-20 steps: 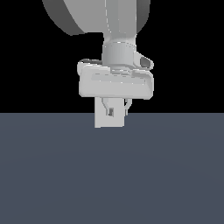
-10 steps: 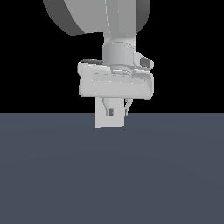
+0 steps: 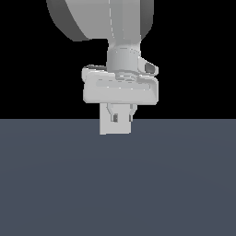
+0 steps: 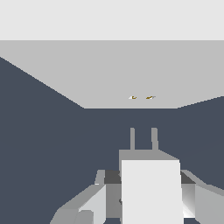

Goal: Plug the charger into the wall socket.

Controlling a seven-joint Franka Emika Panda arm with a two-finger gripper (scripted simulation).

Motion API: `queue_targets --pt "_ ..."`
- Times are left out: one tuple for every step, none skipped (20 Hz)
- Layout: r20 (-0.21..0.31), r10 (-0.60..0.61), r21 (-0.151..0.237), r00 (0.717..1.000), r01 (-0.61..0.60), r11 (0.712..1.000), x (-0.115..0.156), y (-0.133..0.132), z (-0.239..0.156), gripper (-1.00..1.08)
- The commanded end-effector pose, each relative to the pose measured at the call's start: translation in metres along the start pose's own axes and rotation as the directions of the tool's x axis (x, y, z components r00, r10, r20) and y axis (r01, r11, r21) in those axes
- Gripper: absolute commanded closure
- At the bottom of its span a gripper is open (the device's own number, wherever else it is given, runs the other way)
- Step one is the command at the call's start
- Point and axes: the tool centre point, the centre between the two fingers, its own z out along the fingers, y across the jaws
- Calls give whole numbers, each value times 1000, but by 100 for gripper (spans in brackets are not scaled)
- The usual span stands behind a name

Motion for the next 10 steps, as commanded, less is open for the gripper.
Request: queue_targets --pt "0 0 0 1000 0 1000 8 0 1 108" --pt "0 0 0 1000 0 1000 13 0 1 108" --pt "0 0 0 1000 0 1000 17 0 2 108" --pt "0 0 0 1000 0 1000 20 0 2 108" --pt "0 0 0 1000 0 1000 23 0 3 108" --pt "0 0 0 1000 0 1000 26 0 3 108" --pt "0 0 0 1000 0 1000 29 0 3 108" --pt "0 0 0 1000 0 1000 31 0 4 108" --pt "0 0 0 1000 0 1000 32 0 4 108" --pt "0 0 0 1000 0 1000 34 0 4 108"
